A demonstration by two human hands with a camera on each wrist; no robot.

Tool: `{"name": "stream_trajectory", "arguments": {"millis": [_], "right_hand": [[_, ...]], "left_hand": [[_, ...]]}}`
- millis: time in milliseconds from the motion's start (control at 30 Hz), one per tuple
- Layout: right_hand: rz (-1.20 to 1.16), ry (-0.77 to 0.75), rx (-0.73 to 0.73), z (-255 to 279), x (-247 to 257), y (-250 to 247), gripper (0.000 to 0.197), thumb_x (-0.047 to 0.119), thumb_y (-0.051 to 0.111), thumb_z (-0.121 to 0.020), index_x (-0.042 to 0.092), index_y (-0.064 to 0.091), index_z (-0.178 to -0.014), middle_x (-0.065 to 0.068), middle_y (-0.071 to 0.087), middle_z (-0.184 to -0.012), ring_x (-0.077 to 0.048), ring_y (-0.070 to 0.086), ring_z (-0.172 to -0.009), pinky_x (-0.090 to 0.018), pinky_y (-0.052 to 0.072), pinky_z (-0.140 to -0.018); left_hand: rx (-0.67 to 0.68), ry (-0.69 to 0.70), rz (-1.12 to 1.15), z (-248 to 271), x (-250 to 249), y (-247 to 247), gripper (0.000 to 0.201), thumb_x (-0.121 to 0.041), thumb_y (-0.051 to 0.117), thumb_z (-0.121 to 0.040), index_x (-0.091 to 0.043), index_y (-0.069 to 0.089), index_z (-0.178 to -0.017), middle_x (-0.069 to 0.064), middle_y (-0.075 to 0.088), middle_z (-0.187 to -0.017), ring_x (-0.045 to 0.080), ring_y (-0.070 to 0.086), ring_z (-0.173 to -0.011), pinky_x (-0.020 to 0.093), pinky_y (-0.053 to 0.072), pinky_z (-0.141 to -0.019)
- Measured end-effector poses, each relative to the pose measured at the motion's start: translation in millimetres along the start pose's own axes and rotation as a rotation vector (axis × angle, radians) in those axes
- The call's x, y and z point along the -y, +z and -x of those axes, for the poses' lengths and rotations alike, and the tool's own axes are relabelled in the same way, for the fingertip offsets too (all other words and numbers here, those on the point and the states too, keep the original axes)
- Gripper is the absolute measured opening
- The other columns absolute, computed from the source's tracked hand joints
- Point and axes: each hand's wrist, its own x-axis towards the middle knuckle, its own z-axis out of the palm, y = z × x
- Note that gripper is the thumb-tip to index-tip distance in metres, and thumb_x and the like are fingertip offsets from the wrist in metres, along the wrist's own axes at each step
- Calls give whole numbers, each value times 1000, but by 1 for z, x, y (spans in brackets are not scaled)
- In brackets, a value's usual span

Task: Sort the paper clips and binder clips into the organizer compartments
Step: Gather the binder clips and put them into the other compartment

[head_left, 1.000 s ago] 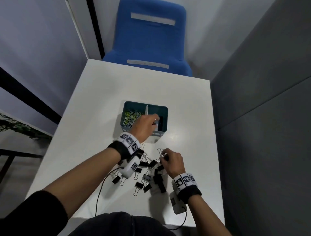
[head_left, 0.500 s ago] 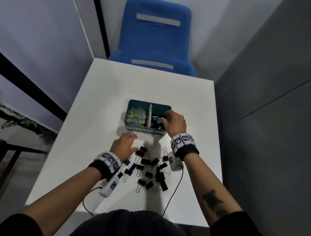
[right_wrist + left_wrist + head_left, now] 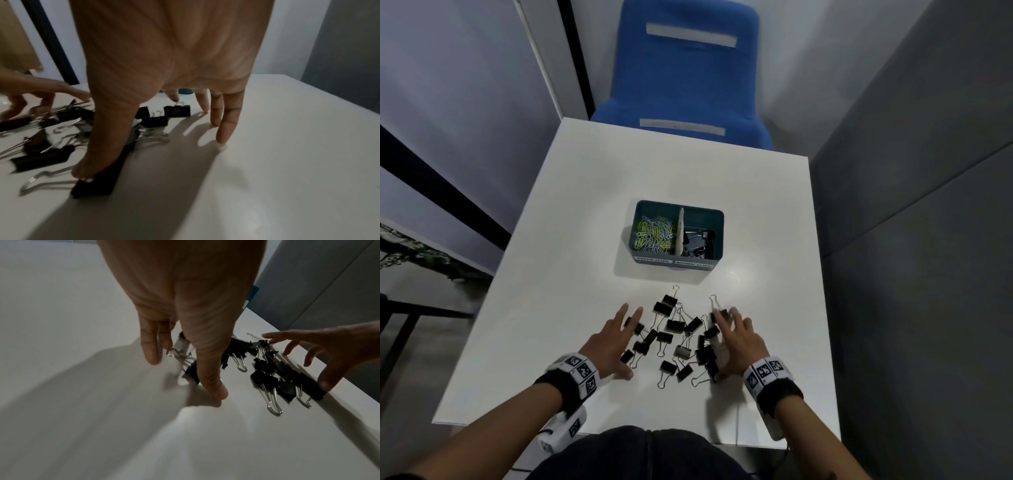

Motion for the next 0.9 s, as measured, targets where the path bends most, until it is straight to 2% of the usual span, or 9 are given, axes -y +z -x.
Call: {"name": "stream_trajectory", "arguments": {"millis": [100, 267, 333, 400, 467, 500, 567, 733, 900], "right_hand": [[-61, -4, -48, -2, 14, 5, 130, 38, 86, -61, 42, -13, -146, -10, 4, -151, -37, 27, -129, -48, 53, -86], [-302, 56, -50, -12, 42, -1, 110, 22, 83, -58, 36, 14, -143, -13, 15, -140, -38, 39, -118, -50, 52, -86], [-322, 65, -86, -13, 52, -1, 88, 19, 75, -65, 33, 25, -135, -12, 22, -132, -37, 44, -111, -47, 53, -81], [-319, 67, -112, -14, 58, -1, 72, 17, 72, -67, 30, 32, -126, -10, 26, -125, -34, 46, -103, -44, 54, -76], [-329, 65, -113, -16, 59, 1, 65, 17, 72, -69, 29, 36, -122, -10, 30, -120, -34, 47, -98, -44, 54, -75], [-340, 66, -115, -17, 59, 1, 61, 19, 72, -71, 27, 38, -122, -11, 32, -119, -34, 49, -97, -44, 53, -76], [-365, 81, -123, -17, 57, 3, 53, 23, 70, -74, 24, 43, -119, -10, 34, -116, -34, 52, -93, -42, 53, -77], [-529, 147, -207, -11, 45, 9, 32, 18, 67, -79, 15, 57, -110, -7, 46, -109, -34, 59, -89, -32, 47, -77], [-580, 181, -276, -7, 28, 13, 13, 19, 66, -83, 14, 70, -95, -7, 59, -99, -27, 58, -93, -26, 34, -70]], "left_hand": [[-7, -2, 18, -10, -14, 1, 134, -30, 85, -66, -41, -23, -145, 2, -28, -156, 29, 16, -144, 39, 47, -96], [4, 21, 5, -27, -37, 4, 121, -21, 82, -71, -45, -8, -148, 6, -22, -157, 32, 23, -141, 41, 46, -99], [-11, -9, 17, -30, -45, 2, 111, -17, 81, -70, -40, 7, -149, 9, -13, -158, 33, 32, -136, 39, 47, -97], [-40, -32, 11, -33, -51, -3, 99, -16, 80, -69, -34, 21, -146, 12, 2, -154, 33, 46, -122, 37, 51, -87], [-88, -30, -6, -35, -53, -6, 82, -20, 78, -71, -29, 31, -137, 11, 23, -139, 29, 54, -94, 34, 51, -72], [-106, -30, -10, -36, -54, -8, 74, -21, 77, -73, -28, 35, -132, 10, 30, -129, 26, 50, -81, 34, 48, -65], [-123, -42, -24, -37, -56, -9, 61, -24, 74, -76, -24, 38, -125, 8, 35, -118, 23, 42, -70, 34, 43, -60], [-179, -43, 51, -37, -57, -10, 45, -26, 68, -83, -17, 46, -121, 5, 45, -112, 24, 44, -66, 30, 35, -60], [-230, 11, 113, -35, -59, -22, 33, -31, 64, -87, -18, 47, -112, 2, 58, -105, 24, 58, -82, 30, 41, -66]]}}
